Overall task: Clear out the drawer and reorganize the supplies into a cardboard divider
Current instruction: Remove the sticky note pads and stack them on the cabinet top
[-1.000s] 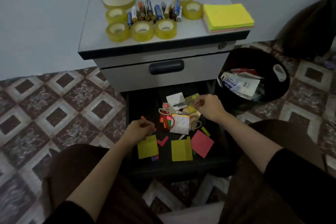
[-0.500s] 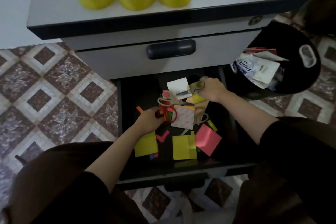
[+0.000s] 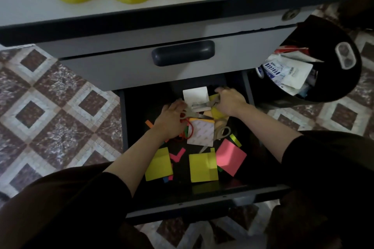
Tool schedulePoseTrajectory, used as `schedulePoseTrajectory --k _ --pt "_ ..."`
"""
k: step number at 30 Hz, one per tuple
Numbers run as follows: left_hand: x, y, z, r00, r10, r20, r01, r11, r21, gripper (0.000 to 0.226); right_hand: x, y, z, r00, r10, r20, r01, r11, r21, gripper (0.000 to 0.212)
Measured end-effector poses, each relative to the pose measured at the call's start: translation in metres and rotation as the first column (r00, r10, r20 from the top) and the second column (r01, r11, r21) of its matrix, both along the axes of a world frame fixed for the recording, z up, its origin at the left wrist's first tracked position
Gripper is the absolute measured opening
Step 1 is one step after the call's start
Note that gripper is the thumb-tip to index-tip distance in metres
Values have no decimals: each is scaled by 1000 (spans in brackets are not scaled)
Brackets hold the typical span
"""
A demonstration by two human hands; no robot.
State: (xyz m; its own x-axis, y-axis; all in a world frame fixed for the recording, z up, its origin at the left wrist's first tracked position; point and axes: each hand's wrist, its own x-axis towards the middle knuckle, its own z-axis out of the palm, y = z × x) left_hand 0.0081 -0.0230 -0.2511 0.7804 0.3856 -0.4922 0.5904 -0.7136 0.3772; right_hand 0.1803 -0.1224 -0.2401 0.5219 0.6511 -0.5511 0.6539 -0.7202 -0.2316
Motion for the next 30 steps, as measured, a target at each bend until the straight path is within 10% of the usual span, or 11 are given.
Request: schedulePoseTrajectory --k 15,26,30 --pt "-44 -5 5 988 23 -150 -3 991 131 33 -23 -34 6 999 -32 -35 30 998 -61 29" --pt "-48 -41 2 993 114 35 -113 993 -23 24 -22 -22 6 964 -219 -148 224 974 19 26" --pt "-48 -30 1 918 380 115 -373 925 -77 21 -23 -18 9 939 -244 -243 253 967 6 21"
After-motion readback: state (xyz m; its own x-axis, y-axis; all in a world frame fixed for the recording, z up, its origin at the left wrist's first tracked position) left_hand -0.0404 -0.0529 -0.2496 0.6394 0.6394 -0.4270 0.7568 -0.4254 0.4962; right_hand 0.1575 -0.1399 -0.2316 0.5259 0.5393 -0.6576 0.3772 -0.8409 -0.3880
